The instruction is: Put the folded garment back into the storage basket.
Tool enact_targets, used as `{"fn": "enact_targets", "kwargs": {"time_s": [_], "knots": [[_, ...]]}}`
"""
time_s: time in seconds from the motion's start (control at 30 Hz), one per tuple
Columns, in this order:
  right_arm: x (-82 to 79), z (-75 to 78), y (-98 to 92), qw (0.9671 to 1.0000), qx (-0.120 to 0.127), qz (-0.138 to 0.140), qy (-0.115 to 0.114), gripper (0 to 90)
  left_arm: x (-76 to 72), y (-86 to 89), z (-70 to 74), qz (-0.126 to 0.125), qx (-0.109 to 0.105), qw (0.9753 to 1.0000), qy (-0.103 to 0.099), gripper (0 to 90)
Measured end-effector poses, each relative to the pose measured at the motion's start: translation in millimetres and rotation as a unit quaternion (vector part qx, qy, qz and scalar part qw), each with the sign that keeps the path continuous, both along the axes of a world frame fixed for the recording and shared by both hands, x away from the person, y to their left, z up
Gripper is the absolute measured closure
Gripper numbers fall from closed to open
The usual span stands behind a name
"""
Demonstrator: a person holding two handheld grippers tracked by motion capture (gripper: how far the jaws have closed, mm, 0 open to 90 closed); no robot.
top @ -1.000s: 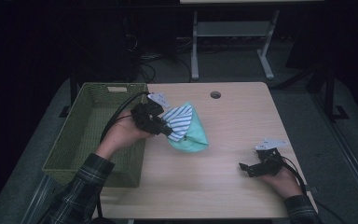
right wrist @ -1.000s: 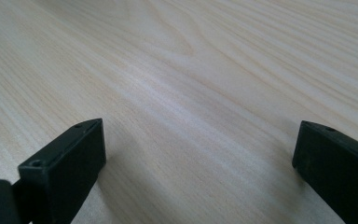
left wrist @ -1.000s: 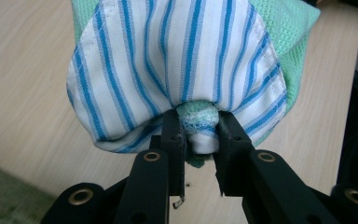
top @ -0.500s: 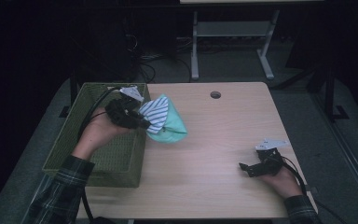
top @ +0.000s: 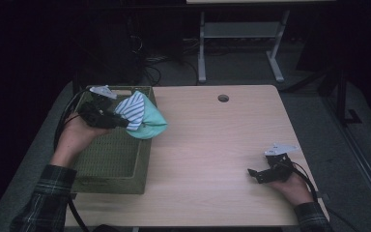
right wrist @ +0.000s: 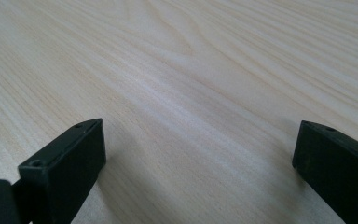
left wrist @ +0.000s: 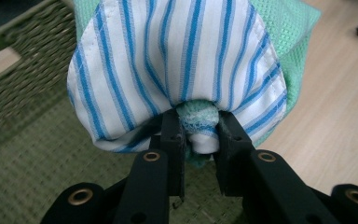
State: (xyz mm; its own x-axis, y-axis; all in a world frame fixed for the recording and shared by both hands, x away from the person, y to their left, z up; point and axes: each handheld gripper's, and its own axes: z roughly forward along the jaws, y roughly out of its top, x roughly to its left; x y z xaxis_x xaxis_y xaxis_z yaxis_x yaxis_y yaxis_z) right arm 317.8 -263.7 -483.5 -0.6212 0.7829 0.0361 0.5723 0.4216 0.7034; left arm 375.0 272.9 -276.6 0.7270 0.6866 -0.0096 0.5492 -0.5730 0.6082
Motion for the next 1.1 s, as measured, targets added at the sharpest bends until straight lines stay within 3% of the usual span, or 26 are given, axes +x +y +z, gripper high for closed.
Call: {"fn": "enact_targets", "kwargs": {"time_s": [0.33,0.6,1.1], "knots": [[0.0,0.0,0.0,1.0000,0.000,0.000,0.000,2.1,-0.3,35.0,-11.1,0.052,-0.008,0.9986,0.003,75.2],[0.0,-0.1,0.0,1.0000,0.000,0.000,0.000,2.1,0.7,63.4,-30.6,0.112,-0.012,0.9936,0.013,75.2],[0.1,0.0,-0.1,1.0000,0.000,0.000,-0.001,2.1,3.5,81.8,-76.4,0.147,0.000,0.9883,0.042,75.2]]}}
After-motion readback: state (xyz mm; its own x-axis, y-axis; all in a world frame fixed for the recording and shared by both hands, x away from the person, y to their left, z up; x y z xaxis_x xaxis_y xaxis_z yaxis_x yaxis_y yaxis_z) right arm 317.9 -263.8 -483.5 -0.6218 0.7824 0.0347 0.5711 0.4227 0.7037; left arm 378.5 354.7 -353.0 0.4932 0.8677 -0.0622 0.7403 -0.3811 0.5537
